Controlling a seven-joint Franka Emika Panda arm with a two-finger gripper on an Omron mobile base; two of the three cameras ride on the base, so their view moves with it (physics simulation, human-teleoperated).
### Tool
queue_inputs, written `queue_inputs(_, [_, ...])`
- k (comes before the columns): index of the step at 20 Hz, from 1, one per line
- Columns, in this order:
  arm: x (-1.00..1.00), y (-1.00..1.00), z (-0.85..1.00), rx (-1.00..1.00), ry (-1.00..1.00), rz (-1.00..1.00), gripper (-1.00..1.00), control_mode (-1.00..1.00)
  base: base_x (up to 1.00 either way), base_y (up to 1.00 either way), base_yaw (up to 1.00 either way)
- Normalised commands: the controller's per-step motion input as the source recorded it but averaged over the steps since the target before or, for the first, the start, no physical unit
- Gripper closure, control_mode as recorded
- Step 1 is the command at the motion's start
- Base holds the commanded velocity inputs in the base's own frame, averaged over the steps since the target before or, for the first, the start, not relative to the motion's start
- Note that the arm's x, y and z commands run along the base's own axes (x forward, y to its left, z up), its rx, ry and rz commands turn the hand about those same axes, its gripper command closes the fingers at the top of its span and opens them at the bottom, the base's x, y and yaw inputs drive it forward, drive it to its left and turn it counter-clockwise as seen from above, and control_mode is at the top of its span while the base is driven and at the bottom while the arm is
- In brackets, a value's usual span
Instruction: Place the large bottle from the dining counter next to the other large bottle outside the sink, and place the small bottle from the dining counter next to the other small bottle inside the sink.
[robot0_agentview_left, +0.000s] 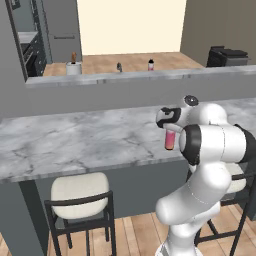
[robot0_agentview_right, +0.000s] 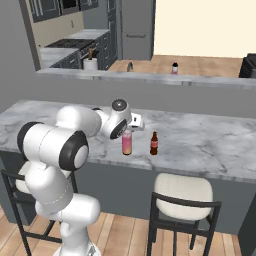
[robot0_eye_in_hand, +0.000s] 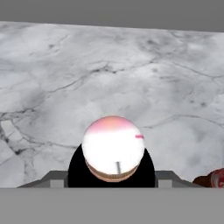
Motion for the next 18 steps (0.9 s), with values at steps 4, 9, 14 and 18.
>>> queue_inputs(4, [0.04,-0.04,-0.06,0.00,-0.01,0.00,1.00,-1.00,0.00,0.00,0.00])
queue_inputs(9, [0.03,-0.02,0.04,0.00,0.00,0.01,1.00,-1.00,0.00,0.00,0.00])
queue_inputs(14, [-0.02,0.00,0.53,0.00,0.00,0.01,1.00,-1.00,0.00,0.00,0.00])
queue_inputs(18, [-0.08,-0.02,0.68,0.00,0.00,0.00,1.00,-1.00,0.00,0.00,0.00])
